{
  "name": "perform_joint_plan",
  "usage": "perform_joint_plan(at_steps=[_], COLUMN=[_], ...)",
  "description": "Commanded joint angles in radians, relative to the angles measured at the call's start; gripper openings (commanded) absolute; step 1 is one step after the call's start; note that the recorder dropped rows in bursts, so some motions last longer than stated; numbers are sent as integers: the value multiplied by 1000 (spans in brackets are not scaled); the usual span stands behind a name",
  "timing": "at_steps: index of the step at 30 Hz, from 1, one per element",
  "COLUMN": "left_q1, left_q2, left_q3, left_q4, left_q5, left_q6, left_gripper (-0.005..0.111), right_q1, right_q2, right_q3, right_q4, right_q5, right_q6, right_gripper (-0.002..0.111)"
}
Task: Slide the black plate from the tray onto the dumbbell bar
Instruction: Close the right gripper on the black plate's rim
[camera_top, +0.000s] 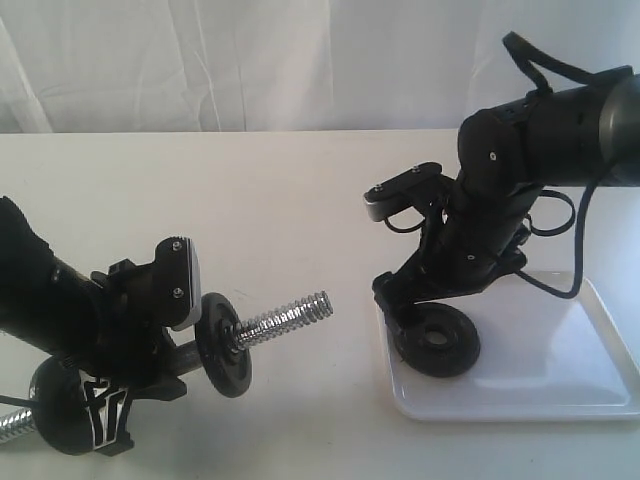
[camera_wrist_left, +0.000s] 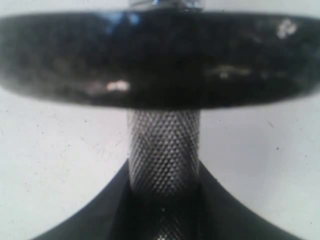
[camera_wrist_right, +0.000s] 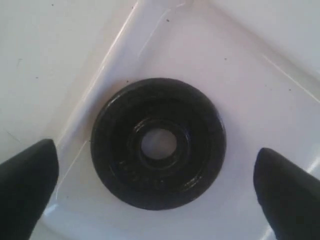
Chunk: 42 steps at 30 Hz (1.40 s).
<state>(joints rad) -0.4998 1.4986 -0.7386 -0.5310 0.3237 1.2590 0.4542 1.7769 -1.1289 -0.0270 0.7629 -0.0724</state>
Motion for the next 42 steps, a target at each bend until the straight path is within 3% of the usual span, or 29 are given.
perform_joint_plan(at_steps=[1,42], left_q1=[-3,-3], left_q2=[-44,-44], left_q3=[-21,-21], left_q4=[-76,-76], left_q5=[-23,-22], left_q6=[-4,-4], left_gripper=[0,0], right_q1=[3,3], right_q2=[10,110], right_q3=[4,4], right_q4=[-17,-36], right_q5=[-35,-29], right_q6=[3,72], right_gripper=[105,104])
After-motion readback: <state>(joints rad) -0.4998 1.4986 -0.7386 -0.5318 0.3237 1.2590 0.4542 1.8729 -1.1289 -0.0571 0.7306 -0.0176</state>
